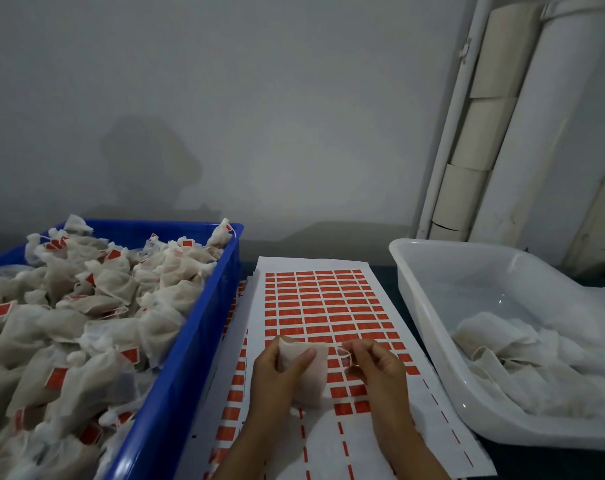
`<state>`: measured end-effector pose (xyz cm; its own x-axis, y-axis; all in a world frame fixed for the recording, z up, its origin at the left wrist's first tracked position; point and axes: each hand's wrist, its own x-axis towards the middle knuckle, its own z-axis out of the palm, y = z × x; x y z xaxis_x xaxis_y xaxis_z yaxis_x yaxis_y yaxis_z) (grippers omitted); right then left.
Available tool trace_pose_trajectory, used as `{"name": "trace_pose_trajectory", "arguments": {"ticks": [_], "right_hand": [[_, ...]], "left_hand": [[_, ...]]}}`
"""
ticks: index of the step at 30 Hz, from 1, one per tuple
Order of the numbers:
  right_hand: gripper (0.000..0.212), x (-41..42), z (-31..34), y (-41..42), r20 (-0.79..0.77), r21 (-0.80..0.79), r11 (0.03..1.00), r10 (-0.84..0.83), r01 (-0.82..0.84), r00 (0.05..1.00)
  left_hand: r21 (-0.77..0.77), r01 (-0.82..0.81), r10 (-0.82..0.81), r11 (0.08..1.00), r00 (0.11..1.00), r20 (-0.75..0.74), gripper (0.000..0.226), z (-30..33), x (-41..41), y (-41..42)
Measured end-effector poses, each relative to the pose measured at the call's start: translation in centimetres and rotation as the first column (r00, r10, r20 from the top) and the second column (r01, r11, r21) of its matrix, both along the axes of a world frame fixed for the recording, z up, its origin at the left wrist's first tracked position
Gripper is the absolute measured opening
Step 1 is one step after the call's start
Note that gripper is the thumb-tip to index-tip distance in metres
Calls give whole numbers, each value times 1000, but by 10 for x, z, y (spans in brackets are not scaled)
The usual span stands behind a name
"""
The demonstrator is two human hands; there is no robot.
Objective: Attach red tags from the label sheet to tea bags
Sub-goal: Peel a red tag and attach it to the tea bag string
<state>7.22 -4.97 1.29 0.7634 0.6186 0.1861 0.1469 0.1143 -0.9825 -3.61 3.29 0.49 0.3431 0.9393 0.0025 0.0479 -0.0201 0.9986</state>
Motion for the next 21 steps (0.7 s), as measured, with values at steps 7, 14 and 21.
{"name": "trace_pose_trajectory", "arguments": {"ticks": [7, 14, 21], "right_hand": [[23, -8, 3, 5, 102, -46, 994, 102, -98, 989], [5, -10, -3, 1, 206, -31, 988, 152, -148, 967], [17, -12, -5, 2, 454, -85, 995, 87, -54, 887]], "left_hand": [[-18, 115, -115, 993, 993, 29, 49, 0, -3, -6], [76, 184, -187, 980, 982, 35, 35, 4, -2, -9], [195, 105, -113, 975, 993, 34, 4, -1, -1, -8]]}}
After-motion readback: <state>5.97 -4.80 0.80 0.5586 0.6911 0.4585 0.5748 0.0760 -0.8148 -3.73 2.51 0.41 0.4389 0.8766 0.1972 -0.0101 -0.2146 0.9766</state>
